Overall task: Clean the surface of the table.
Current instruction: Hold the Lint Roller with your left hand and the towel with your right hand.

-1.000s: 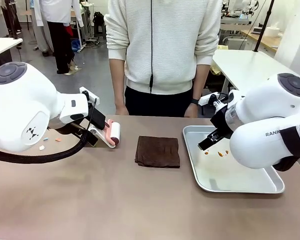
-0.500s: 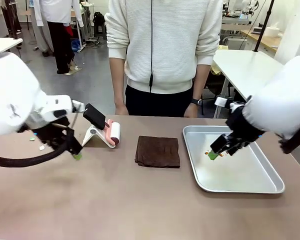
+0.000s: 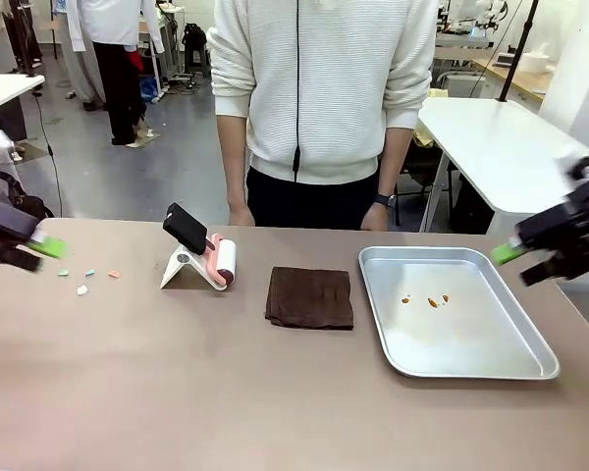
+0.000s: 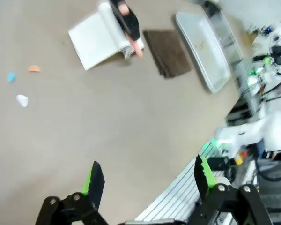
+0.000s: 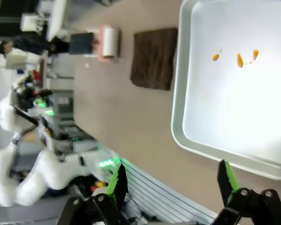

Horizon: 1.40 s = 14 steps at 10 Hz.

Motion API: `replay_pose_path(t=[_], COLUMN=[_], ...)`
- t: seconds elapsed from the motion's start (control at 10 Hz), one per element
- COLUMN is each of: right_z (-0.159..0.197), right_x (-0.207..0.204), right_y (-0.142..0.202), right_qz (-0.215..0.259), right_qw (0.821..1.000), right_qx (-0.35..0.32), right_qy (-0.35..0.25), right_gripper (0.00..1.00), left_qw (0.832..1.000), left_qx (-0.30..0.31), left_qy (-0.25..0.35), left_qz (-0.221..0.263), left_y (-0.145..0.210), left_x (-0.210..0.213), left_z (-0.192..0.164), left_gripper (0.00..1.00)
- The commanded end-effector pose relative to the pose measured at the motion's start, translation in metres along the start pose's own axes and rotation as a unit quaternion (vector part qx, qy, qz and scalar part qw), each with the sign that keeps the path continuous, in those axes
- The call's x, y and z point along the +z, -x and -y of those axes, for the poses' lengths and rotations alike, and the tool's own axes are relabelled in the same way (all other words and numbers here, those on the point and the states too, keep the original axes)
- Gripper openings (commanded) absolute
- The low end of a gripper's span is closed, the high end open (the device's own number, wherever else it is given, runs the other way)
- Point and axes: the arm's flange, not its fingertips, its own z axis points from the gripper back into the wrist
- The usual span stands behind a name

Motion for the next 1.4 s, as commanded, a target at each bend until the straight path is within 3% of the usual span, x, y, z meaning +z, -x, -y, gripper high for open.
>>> replay_pose_path(t=[0.0,0.2,0.6,0.8,1.0,1.1,1.3], right_z=[0.06,0.113,0.212,0.217,0.212,0.214,0.214], right_x=[0.017,0.049,0.071,0.068,0.068,0.063,0.063], right_y=[0.076,0.077,0.064,0.063,0.06,0.069,0.069], right_qz=[0.069,0.109,0.22,0.231,0.233,0.228,0.228], right_qw=[0.994,0.982,0.939,0.935,0.938,0.933,0.933], right_qx=[-0.043,-0.094,-0.175,-0.167,-0.172,-0.189,-0.189], right_qy=[-0.069,-0.125,-0.199,-0.213,-0.189,-0.206,-0.206], right_gripper=[1.0,1.0,1.0,1.0,1.0,1.0,1.0], left_qw=[0.995,0.982,0.95,0.939,0.929,0.943,0.943], left_qx=[0.024,0.074,0.221,0.268,0.294,0.264,0.264], left_qy=[0.058,0.083,0.043,0.015,-0.024,0.015,0.015], left_qz=[0.078,0.152,0.215,0.216,0.223,0.205,0.205], left_y=[0.032,0.055,0.097,0.106,0.103,0.073,0.073], left_x=[0.034,0.039,0.033,0.026,0.023,0.071,0.071], left_z=[-0.02,-0.018,-0.059,-0.065,-0.068,-0.115,-0.115], left_gripper=[1.0,1.0,1.0,1.0,1.0,1.0,1.0])
